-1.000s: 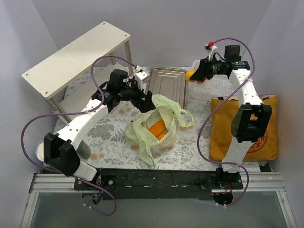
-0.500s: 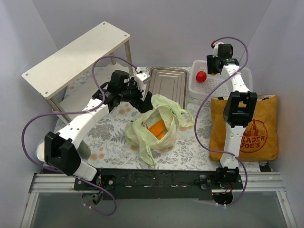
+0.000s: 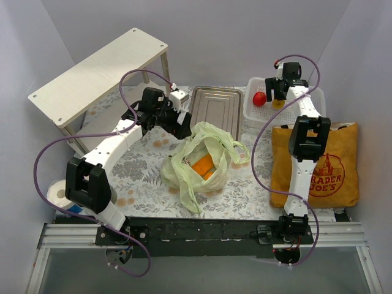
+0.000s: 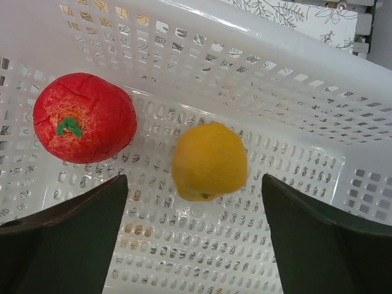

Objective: Untie the knot of the grocery bags and take out the mixed food

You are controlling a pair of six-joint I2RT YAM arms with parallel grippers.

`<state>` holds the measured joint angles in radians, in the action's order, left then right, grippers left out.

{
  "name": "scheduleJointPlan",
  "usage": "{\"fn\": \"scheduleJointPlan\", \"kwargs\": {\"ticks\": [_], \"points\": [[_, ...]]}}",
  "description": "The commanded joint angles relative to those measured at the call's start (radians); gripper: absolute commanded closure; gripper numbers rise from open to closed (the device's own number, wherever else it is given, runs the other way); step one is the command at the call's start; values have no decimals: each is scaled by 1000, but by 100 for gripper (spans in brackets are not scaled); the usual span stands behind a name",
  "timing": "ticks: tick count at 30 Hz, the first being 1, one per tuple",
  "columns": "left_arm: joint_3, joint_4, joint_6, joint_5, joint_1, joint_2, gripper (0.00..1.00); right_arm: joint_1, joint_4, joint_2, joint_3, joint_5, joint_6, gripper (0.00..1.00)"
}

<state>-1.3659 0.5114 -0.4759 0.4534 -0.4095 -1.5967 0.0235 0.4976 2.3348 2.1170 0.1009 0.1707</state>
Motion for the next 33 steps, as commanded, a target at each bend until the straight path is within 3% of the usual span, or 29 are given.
{"fn": "scheduleJointPlan", "kwargs": {"ticks": [1, 4, 9, 11, 14, 15, 17, 18, 22, 29, 33], "points": [[-15, -16, 10, 48, -2, 32, 2, 1, -19, -61, -2, -35, 4, 1], [-4, -11, 10, 70, -2, 44, 2, 1, 2, -115, -5, -64, 9, 2], [33, -5, 17, 79, -2, 106, 2, -34, 47, -364, -115, -387, 4, 7], [68, 4, 29, 79, -2, 130, 2, -118, 59, -455, -205, -493, 27, 7], [134, 19, 33, 45, -6, 182, 2, -258, 65, -632, -354, -637, 102, 20], [152, 21, 33, -2, -8, 213, 2, -298, 90, -702, -397, -673, 130, 34], [213, 10, 30, -80, -18, 242, 2, -434, 107, -768, -480, -733, 231, 44], [237, 3, 30, -106, -18, 274, 2, -480, 140, -819, -565, -719, 271, 52], [304, 13, 37, -130, -18, 323, 2, -708, 183, -888, -761, -617, 436, 58], [376, 70, 115, 13, -26, 354, 2, -878, 130, -870, -959, -443, 478, 50], [424, 72, 131, 8, -25, 359, 2, -899, 170, -862, -1038, -487, 464, 47]]}}
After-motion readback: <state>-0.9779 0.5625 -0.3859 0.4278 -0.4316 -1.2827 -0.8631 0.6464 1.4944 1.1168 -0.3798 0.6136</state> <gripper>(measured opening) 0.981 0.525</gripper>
